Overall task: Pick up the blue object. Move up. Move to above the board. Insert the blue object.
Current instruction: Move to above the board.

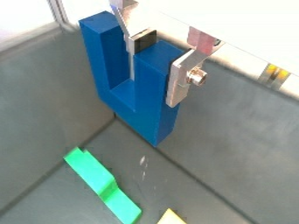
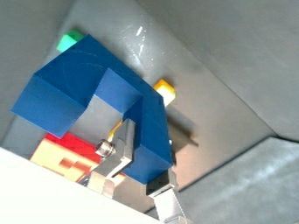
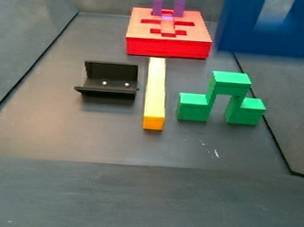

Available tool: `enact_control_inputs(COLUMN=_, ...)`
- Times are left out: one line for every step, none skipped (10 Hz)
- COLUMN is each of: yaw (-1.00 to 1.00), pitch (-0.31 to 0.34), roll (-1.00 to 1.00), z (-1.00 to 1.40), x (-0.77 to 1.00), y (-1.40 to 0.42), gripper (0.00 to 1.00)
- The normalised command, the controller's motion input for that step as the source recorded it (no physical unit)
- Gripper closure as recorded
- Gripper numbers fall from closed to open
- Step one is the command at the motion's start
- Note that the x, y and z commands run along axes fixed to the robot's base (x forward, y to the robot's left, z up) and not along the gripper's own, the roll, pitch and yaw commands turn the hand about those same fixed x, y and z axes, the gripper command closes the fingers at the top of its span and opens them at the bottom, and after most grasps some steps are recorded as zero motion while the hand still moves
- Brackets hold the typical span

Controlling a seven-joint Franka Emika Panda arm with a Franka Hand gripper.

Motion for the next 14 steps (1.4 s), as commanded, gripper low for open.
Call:
enact_control_inputs(yaw=0.00, pitch=0.082, roll=0.02, z=0.23, x=0.03, y=-0.01, gripper=1.00)
enact_control_inputs(yaw=0.17, pitch=0.168, roll=0.01, z=0.13, x=0.15, y=-1.40, gripper=1.00)
enact_control_inputs(yaw=0.15, pitch=0.147, roll=0.04, z=0.13, x=0.14, y=-1.40, gripper=1.00)
enact_control_inputs(yaw=0.11, pitch=0.088, roll=0.06, z=0.13, x=0.13, y=-1.40, gripper=1.00)
enact_control_inputs(yaw=0.07, pitch=0.047, roll=0.02, z=0.13, x=0.13, y=-1.40, gripper=1.00)
enact_control_inputs(yaw=0.04, pitch=0.018, roll=0.00, z=0.14, x=0.13, y=-1.40, gripper=1.00)
enact_control_inputs(yaw=0.03, pitch=0.022, roll=0.01, z=0.14, x=0.13, y=-1.40, gripper=1.00)
enact_control_inputs(yaw=0.02, pitch=0.025, roll=-0.01, z=0.14, x=0.13, y=-1.40, gripper=1.00)
enact_control_inputs(yaw=0.01, pitch=0.030, roll=-0.01, z=0.15, x=0.13, y=-1.40, gripper=1.00)
enact_control_inputs(yaw=0.01, pitch=0.054, roll=-0.01, z=0.16, x=0.14, y=-1.40, gripper=1.00)
enact_control_inputs(yaw=0.01, pitch=0.074, roll=-0.01, z=0.16, x=0.15, y=-1.40, gripper=1.00)
enact_control_inputs(yaw=0.00, pitch=0.108, roll=0.01, z=0.16, x=0.18, y=-1.40, gripper=1.00)
enact_control_inputs(yaw=0.01, pitch=0.127, roll=0.00, z=0.17, x=0.19, y=-1.40, gripper=1.00)
enact_control_inputs(yaw=0.01, pitch=0.157, roll=0.00, z=0.18, x=0.24, y=-1.40, gripper=1.00)
